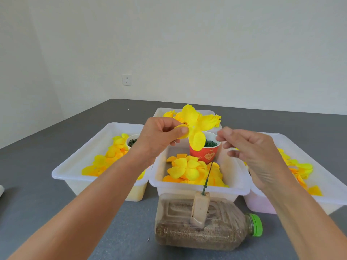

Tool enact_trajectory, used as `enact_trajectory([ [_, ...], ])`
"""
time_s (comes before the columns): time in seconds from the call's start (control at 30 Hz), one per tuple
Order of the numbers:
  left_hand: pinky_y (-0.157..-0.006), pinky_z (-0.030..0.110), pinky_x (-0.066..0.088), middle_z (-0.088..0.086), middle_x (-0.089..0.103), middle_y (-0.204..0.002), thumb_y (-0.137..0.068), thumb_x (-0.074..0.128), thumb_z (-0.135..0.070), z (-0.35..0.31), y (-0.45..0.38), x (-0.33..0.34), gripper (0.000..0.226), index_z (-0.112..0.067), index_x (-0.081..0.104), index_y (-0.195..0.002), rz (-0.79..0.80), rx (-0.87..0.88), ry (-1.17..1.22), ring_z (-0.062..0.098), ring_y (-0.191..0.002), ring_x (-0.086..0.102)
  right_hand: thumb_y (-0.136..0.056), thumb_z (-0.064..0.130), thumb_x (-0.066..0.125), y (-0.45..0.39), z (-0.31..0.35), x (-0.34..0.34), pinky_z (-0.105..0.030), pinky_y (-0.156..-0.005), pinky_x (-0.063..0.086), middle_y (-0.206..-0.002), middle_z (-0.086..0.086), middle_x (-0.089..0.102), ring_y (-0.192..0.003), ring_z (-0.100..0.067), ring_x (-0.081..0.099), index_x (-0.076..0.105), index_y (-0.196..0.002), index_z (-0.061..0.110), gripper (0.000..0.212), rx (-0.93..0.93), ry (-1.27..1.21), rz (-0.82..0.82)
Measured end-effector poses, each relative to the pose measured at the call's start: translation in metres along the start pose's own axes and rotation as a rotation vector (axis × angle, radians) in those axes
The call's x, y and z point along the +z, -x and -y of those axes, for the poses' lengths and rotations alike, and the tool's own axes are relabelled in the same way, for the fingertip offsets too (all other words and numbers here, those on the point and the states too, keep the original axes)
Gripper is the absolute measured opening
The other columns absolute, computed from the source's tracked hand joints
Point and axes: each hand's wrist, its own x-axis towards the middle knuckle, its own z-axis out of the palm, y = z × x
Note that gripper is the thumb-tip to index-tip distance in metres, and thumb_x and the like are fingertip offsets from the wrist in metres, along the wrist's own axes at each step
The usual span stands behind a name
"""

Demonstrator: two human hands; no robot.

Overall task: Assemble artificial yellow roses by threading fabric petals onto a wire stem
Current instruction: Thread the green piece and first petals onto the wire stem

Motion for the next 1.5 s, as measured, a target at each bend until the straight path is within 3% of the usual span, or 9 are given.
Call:
enact_trajectory([
  [0.07,-0.051,0.015,0.042,0.01,0.054,-0.062,-0.083,0.064,-0.002,-0.005,0.001,0.009,0.01,-0.003,0.063,-0.073,0.018,0.017,0.016,0.005,-0.048,0.048,-0.054,0.054,0.071,-0.006,0.009,0.004,-0.028,-0.069,0.043,-0.077,-0.005,0.071,-0.067,-0.007,0.056,0.077,-0.072,0.02,0.039,-0.021,0.015,0.042],
  [0.17,-0.051,0.015,0.041,0.01,0.054,-0.062,-0.084,0.064,-0.003,-0.011,0.002,0.018,0.014,-0.005,0.063,-0.07,0.032,0.022,0.033,0.006,-0.047,0.048,-0.06,0.046,0.072,-0.014,0.013,0.006,-0.03,-0.067,0.042,-0.073,-0.022,0.063,-0.068,-0.016,0.053,0.073,-0.074,0.008,0.041,-0.045,0.056,0.082],
  [0.27,-0.051,0.015,0.042,0.008,0.053,-0.058,-0.084,0.064,-0.003,-0.015,0.002,0.023,0.014,-0.004,0.063,-0.069,0.065,0.025,0.048,0.007,-0.048,0.048,-0.068,0.025,0.074,-0.021,0.013,0.007,-0.027,-0.065,0.051,-0.068,-0.006,0.07,-0.063,-0.012,0.062,0.073,-0.075,0.011,0.016,-0.009,0.017,0.092],
  [0.37,-0.052,0.013,0.041,0.001,0.058,-0.059,-0.081,0.066,0.001,-0.019,0.003,0.028,0.011,-0.007,0.065,-0.073,0.079,0.071,0.074,0.003,-0.049,0.049,-0.063,0.018,0.074,-0.024,0.012,0.006,-0.024,-0.06,0.052,-0.063,0.001,0.069,-0.056,-0.01,0.062,0.07,-0.076,0.011,0.016,-0.04,-0.069,0.101],
  [0.57,-0.061,0.021,0.044,-0.001,0.067,-0.08,-0.074,0.075,-0.003,-0.02,0.004,0.033,0.018,-0.018,0.07,-0.083,-0.005,0.234,-0.044,0.013,-0.067,0.052,-0.073,0.0,0.074,-0.022,0.008,0.0,-0.017,-0.063,0.047,-0.069,0.016,0.068,-0.067,-0.003,0.059,0.068,-0.073,0.026,0.027,-0.486,0.289,-0.024],
  [0.67,-0.057,0.023,0.045,-0.007,0.065,-0.087,-0.072,0.078,-0.011,-0.016,0.007,0.037,0.02,-0.025,0.067,-0.082,-0.074,0.396,-0.2,0.006,-0.068,0.053,-0.073,0.004,0.072,-0.016,-0.002,-0.002,-0.02,-0.069,0.045,-0.082,0.009,0.066,-0.078,-0.013,0.059,0.068,-0.083,0.021,0.02,-0.655,0.392,-0.07],
  [0.8,-0.053,0.037,0.044,0.009,0.064,-0.086,-0.073,0.074,-0.008,-0.011,0.011,0.039,0.007,-0.009,0.072,-0.08,-0.062,0.637,-0.287,0.015,-0.072,0.056,-0.073,0.005,0.071,-0.011,-0.012,-0.003,-0.019,-0.076,0.047,-0.085,0.0,0.065,-0.081,-0.016,0.059,0.073,-0.082,0.007,0.01,-0.763,0.485,-0.109],
  [1.3,-0.056,0.038,0.046,0.009,0.066,-0.087,-0.074,0.07,-0.006,0.004,0.032,0.033,0.01,-0.003,0.075,-0.082,0.0,0.673,-0.392,0.028,-0.068,0.059,-0.072,0.005,0.071,0.016,-0.03,-0.009,-0.016,-0.077,0.046,-0.092,0.007,0.067,-0.088,-0.013,0.059,0.072,-0.089,0.015,0.019,-0.673,0.465,-0.009],
  [1.5,-0.058,0.029,0.047,0.004,0.066,-0.088,-0.074,0.072,-0.003,0.013,0.038,0.031,0.011,-0.006,0.075,-0.084,0.011,0.644,-0.392,0.013,-0.073,0.056,-0.073,0.01,0.07,0.022,-0.035,-0.006,-0.02,-0.083,0.047,-0.092,0.002,0.069,-0.09,-0.011,0.059,0.074,-0.088,0.01,0.015,-0.658,0.485,-0.013],
])
